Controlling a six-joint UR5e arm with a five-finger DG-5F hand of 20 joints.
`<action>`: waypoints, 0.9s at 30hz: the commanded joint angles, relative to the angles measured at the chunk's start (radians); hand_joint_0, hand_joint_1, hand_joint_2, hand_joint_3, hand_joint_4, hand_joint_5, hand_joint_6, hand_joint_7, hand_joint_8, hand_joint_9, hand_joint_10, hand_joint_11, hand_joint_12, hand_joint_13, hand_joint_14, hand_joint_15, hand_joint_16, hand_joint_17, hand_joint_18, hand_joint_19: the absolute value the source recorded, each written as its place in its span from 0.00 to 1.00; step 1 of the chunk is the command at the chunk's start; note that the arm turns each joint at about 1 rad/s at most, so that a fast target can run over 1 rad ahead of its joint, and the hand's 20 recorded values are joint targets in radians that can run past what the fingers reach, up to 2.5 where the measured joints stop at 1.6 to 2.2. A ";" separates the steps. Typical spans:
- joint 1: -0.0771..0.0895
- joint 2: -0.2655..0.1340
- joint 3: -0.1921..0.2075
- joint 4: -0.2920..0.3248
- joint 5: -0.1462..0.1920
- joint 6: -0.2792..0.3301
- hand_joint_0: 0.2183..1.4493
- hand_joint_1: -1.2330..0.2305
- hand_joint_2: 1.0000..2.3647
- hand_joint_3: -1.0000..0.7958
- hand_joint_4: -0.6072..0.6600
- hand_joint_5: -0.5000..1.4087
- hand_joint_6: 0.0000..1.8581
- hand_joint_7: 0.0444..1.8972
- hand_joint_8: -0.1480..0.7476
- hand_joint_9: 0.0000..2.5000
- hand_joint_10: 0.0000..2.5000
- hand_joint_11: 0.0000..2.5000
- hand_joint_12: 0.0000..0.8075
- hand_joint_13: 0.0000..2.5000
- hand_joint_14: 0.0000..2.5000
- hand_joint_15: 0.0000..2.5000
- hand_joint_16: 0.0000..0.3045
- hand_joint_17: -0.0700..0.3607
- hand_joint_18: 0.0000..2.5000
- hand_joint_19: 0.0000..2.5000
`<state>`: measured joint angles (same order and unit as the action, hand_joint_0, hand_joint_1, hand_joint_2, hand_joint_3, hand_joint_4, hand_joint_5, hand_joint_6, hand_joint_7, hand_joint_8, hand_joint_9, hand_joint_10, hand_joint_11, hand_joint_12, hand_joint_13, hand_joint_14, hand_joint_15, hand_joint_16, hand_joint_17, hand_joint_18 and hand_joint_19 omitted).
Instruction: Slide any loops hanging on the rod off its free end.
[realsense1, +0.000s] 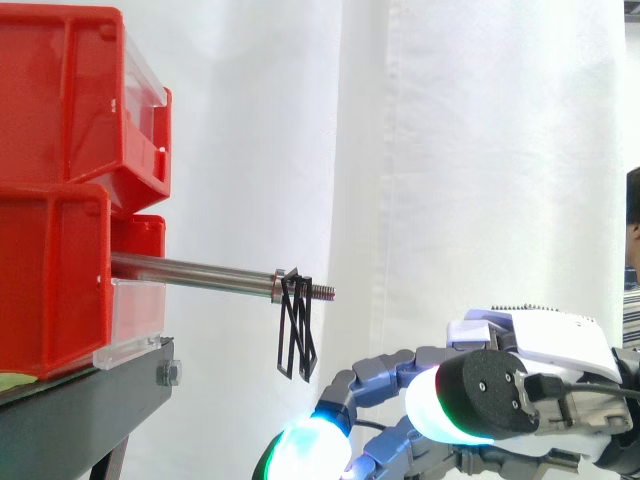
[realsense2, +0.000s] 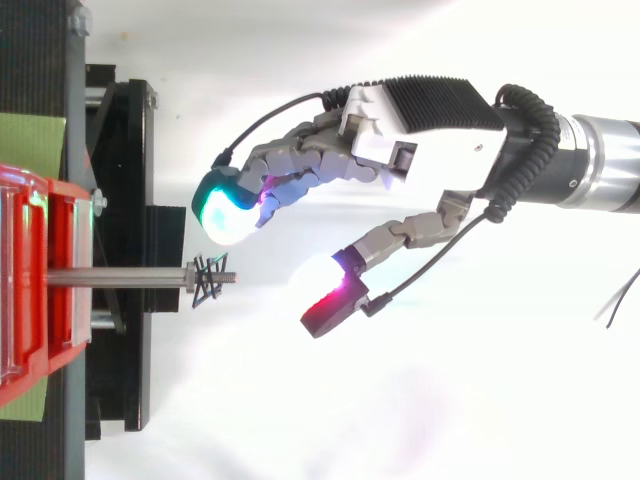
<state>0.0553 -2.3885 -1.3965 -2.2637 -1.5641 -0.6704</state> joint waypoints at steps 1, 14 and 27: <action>0.000 0.000 0.005 0.004 -0.004 -0.001 0.27 0.46 0.00 0.30 0.72 0.18 0.27 0.43 0.52 0.35 0.00 0.12 0.47 0.29 0.00 0.10 0.16 0.42 0.26 0.17; -0.002 -0.001 0.030 0.021 -0.005 -0.003 0.27 0.46 0.00 0.30 0.72 0.18 0.27 0.44 0.52 0.35 0.00 0.13 0.47 0.29 0.00 0.10 0.16 0.42 0.27 0.17; -0.029 -0.034 0.077 0.026 -0.077 0.028 0.27 0.46 0.00 0.31 0.73 0.18 0.27 0.44 0.52 0.35 0.00 0.13 0.47 0.30 0.00 0.11 0.16 0.42 0.27 0.17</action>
<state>0.0318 -2.4197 -1.3373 -2.2344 -1.6128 -0.6490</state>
